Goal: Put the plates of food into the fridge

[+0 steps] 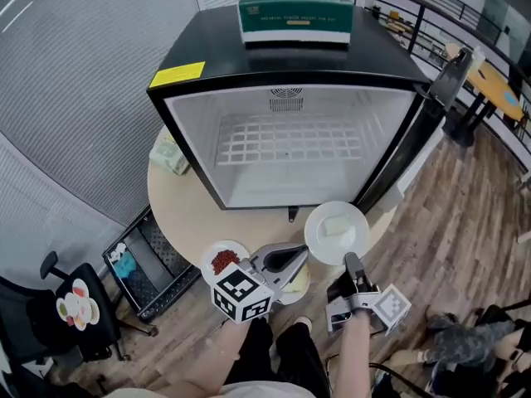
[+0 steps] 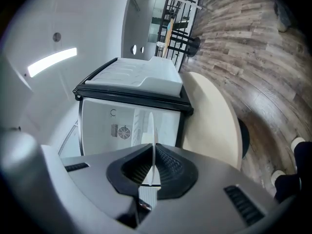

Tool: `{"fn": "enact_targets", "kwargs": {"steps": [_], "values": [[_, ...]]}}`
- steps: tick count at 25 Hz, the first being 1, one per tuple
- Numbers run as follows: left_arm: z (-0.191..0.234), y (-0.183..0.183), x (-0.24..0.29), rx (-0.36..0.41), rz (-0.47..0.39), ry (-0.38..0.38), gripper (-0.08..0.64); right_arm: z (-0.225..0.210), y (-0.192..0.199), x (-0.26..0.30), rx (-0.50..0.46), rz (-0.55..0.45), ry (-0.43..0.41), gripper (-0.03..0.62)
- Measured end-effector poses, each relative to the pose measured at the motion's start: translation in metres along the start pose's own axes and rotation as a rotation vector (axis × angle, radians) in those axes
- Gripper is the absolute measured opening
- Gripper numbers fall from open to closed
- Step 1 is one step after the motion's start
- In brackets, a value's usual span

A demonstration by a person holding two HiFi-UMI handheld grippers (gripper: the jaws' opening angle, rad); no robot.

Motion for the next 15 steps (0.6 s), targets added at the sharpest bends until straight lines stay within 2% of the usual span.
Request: {"fn": "enact_targets", "kwargs": {"steps": [5,15], "values": [[0.006,-0.028,-0.022,0.039,-0.039,-0.016,0.005,0.038,0.01,0.013,-0.045,0.033,-0.038,0.02],[0.026,-0.048,-0.06,0.037,-0.12,-0.054,0.005,0.088,0.036,0.068,-0.007,0.097,-0.108,0.02]]}}
Point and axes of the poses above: the fingertips, and each gripper's own axes: x forward along the fingers, z to its left, y out of its underside, the point moved 8 cm from there along -x, backward along the fingers, and after that the axes turned 1 degree about y, right-handed, at the moved point
